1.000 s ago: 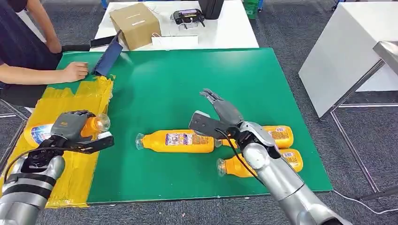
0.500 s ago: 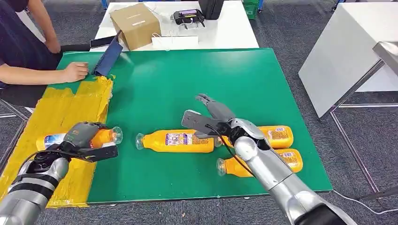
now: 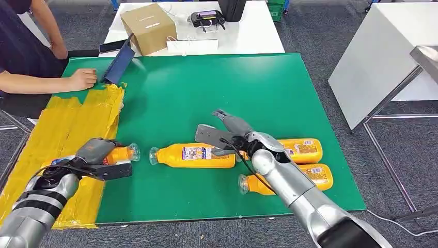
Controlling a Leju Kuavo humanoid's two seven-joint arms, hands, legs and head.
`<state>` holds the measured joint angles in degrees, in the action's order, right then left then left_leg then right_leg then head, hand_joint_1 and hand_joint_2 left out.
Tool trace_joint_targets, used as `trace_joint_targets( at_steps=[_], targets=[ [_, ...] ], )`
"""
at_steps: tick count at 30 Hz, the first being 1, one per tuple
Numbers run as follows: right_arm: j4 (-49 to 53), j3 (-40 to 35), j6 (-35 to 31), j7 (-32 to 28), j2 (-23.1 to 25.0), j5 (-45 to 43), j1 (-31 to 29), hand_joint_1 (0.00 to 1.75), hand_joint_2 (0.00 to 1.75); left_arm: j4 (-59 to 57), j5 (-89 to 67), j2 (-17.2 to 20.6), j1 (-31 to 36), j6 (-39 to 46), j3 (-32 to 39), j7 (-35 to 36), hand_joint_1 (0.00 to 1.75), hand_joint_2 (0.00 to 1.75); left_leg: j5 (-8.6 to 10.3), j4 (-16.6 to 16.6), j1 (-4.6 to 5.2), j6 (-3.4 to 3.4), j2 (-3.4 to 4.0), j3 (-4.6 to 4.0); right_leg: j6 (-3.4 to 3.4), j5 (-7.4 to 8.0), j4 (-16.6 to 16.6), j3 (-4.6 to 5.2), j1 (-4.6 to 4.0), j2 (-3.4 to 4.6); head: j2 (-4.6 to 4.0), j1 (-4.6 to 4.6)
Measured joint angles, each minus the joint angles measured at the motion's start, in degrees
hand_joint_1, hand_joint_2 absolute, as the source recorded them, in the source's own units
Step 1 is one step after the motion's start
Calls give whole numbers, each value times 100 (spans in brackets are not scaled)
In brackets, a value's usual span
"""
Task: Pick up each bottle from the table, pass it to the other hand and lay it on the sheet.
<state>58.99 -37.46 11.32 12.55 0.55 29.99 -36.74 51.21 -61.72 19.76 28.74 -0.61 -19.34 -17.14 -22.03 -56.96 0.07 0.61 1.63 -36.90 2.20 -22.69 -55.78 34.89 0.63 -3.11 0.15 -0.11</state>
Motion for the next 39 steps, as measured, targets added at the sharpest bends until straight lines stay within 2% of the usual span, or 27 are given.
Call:
trace_joint_targets(
  at_steps=[4, 5, 11, 22, 24, 27, 35, 39],
  targets=[
    [-46, -33, -2, 0, 0, 0, 0, 0, 175, -17, 9, 0, -2, 0, -31, 0, 166, 0, 0, 0, 0, 0, 0, 0, 0, 0, 0, 0, 0, 0, 0, -2],
    [-52, -35, -2, 0, 0, 0, 0, 0, 175, -22, 9, 0, -5, 0, -39, 0, 0, 0, 0, 0, 0, 0, 0, 0, 0, 0, 0, 0, 0, 0, 0, -2],
    [-98, -50, 26, 0, 9, 2, -4, 0, 175, -68, 96, 0, -2, -134, -92, -18, 0, 0, 0, 0, -1, 0, 0, 0, 0, 0, 0, 0, -1, 0, 0, -2],
    [-834, -380, 100, -325, 426, 342, -108, 0, 175, -184, 992, -2, 75, -314, -170, -541, 0, 0, 0, 0, -1, 0, 1, 1, 0, 0, -2, -2, 0, -1, 0, 0],
    [-1007, -579, 193, -498, 518, 570, -140, 0, 175, -112, 1671, -13, 12, -524, -70, -902, 0, 0, 0, 0, -2, 0, 2, 1, 0, 0, -1, -1, -1, 1, 0, -4],
    [-1274, -839, 125, -612, 690, 697, -127, 0, 175, 131, 2074, -22, -79, -741, 66, -931, 0, 0, 0, 0, -2, -1, 3, 0, -1, -1, -1, 3, -1, 0, 0, -2],
    [-1735, -1222, 214, -719, 867, 802, -205, 0, 175, 518, 2275, -59, -225, -811, 330, -1023, 0, 0, 0, 0, -2, -1, 3, 1, -1, -1, 0, 3, 0, 0, 0, -2],
    [-2017, -1379, 265, -580, 927, 1077, -272, 0, 175, 568, 2286, -74, -224, -804, 374, -1045, 0, 0, 0, 0, -2, -1, 3, 4, -2, -1, 0, 2, 0, 1, 0, -2]
  ],
)
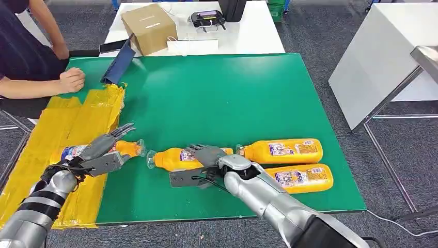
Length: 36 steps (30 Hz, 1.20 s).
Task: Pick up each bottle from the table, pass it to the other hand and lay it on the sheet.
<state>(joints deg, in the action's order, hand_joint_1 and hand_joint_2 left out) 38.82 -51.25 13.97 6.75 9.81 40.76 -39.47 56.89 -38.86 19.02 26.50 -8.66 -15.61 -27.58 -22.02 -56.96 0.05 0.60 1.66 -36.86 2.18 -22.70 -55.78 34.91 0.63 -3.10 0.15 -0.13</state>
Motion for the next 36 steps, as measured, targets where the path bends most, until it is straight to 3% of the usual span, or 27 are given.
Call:
trace_joint_targets(
  at_steps=[8, 13, 14, 15, 23, 30, 32, 36],
  targets=[
    [-700, -398, -295, 1096, 59, 1249, -198, 0, 175, 28, 2, -109, 28, 31, 54, 131, 0, 0, -3, 0, 1, -1, 15, 23, -1, 1, 3, -17, 1, 4, 0, -2],
    [-859, -398, -271, 1207, 15, 1572, -247, 0, 175, 116, 28, -125, -24, 94, 131, 184, 0, 0, -3, 2, -2, -1, 9, 50, -18, -13, 6, 3, 1, 3, 0, 0],
    [-870, -392, -204, 1205, 2, 1598, -263, 164, 175, 135, 28, -125, -42, 92, 149, 186, 0, 0, -4, 3, -3, -2, 6, 57, -21, -19, 7, 5, 1, 1, 0, 0],
    [-873, -389, -140, 1198, -15, 1616, -278, 175, 175, 140, 28, -125, -47, 92, 160, 186, 0, 0, -5, 3, -4, -3, 5, 60, -21, -19, 6, 1, 1, 0, 0, -2],
    [-908, -197, 286, 719, -46, 1432, -323, 175, 175, 140, 2, -127, -47, 92, 208, 149, 0, 0, 1, 2, -3, -1, 9, 71, -14, 3, 6, -45, 1, 4, 0, 0],
    [-934, 7, 256, 606, -68, 1229, -342, 175, 175, 164, 482, -195, -54, 0, 317, 103, 0, 0, 5, 1, -4, -2, 10, 72, -20, 8, 5, -62, 0, 3, 0, 0],
    [-938, 102, 8, 543, -66, 1071, -326, 175, 175, 303, 988, -266, -132, -185, 489, 107, 0, 0, 5, 2, -4, -2, 9, 72, -20, 8, 4, -66, 0, 2, 0, 2],
    [-810, 565, -1298, 97, -52, 482, -34, 175, 175, 921, 3017, -583, -596, -1196, 1190, 659, 0, 0, 1, 2, -1, -2, 12, 64, -19, 8, 5, -63, 1, 6, 0, 2]
  ],
)
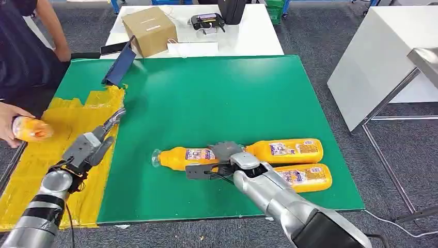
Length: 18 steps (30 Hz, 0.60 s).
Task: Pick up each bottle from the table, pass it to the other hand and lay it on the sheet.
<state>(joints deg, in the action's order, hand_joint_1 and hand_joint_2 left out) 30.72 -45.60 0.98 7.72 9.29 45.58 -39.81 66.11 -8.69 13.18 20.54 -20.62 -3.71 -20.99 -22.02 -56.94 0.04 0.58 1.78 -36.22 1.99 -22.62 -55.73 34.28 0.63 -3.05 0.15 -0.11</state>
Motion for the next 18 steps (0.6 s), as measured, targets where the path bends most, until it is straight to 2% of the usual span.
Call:
trace_joint_targets(
  at_steps=[2, 4, 9, 10, 14, 18],
  targets=[
    [294, 310, -707, -353, -37, -301, 310, 175, 175, 415, 1162, -228, -323, -527, 373, 336, 0, 0, -2, 0, 4, 1, 0, -11, 0, 0, 1, 12, 1, 0, 0, -4],
    [858, 667, -1093, -680, -79, -654, 671, 175, 175, 844, 1932, -439, -633, -767, 643, 551, 0, 0, -3, -1, 4, 0, -1, -28, 1, -1, 1, 30, 1, -1, 0, -2],
    [1843, 1231, -1095, -720, -173, -790, 1159, 175, 175, 1502, 2230, -717, -1059, -762, 910, 729, 0, 0, -4, -1, 3, -1, -9, -49, 14, -12, 1, 45, 0, -3, 0, -2],
    [1936, 1282, -1088, -722, -186, -796, 1211, 175, 175, 1558, 2239, -739, -1090, -760, 935, 731, 0, 175, -4, 0, 3, -1, -9, -50, 14, -12, 1, 47, -1, -2, 0, -2],
    [2744, 1642, -1442, -1392, -203, -1412, 1613, 175, 175, 1922, 2558, -938, -1270, -789, 954, 748, 0, 175, -3, -1, 3, -1, -9, -54, 14, -12, 1, 52, 0, -4, 0, 0],
    [4028, 1933, -1158, -1498, -238, -2117, 1972, 175, 175, 2380, 2606, -1201, -1492, -493, 735, 799, 0, 175, -4, -1, 5, 0, -13, -71, 15, -12, 1, 63, 1, -4, 0, -2]
  ],
)
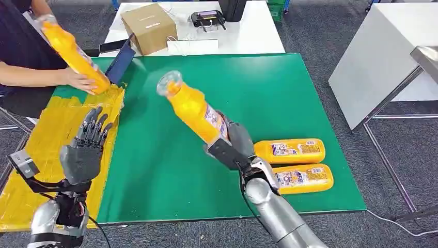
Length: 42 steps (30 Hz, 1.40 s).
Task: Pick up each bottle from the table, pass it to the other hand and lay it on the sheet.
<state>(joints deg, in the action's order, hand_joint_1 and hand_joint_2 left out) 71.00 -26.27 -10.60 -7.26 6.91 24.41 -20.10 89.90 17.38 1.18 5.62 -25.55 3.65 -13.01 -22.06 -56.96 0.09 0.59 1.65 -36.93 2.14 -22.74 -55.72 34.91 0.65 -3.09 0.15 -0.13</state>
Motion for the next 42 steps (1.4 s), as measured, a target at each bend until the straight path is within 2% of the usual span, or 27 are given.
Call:
trace_joint_targets(
  at_steps=[5, 12, 26, 42],
  targets=[
    [898, -96, 417, 109, 24, -8, 102, 175, 175, 426, -142, -221, -52, 157, -468, -90, 0, 175, -5, 0, 2, 5, 0, 0, 2, 1, 1, 0, 0, 0, 0, 2],
    [1271, -380, 589, 177, 85, -109, 93, 175, 175, 640, -181, -347, -55, 170, -867, -109, 0, 175, -4, 1, -1, 5, 1, 2, 1, 1, -1, -1, -2, 0, 0, 2],
    [1267, -1249, 1300, 592, 114, 213, -93, 175, 175, 900, -223, -398, -126, -44, -1031, -319, 0, 175, -4, 1, -1, 4, 2, 0, 1, 0, -1, 0, -1, 0, 0, 2],
    [1000, -1913, 1556, 796, 81, 573, -332, 175, 175, 935, -216, -400, -168, -153, -1027, -380, 0, 175, -4, 1, -1, 5, 1, 0, 1, -1, -1, -1, -1, -1, 0, 0]
  ],
)
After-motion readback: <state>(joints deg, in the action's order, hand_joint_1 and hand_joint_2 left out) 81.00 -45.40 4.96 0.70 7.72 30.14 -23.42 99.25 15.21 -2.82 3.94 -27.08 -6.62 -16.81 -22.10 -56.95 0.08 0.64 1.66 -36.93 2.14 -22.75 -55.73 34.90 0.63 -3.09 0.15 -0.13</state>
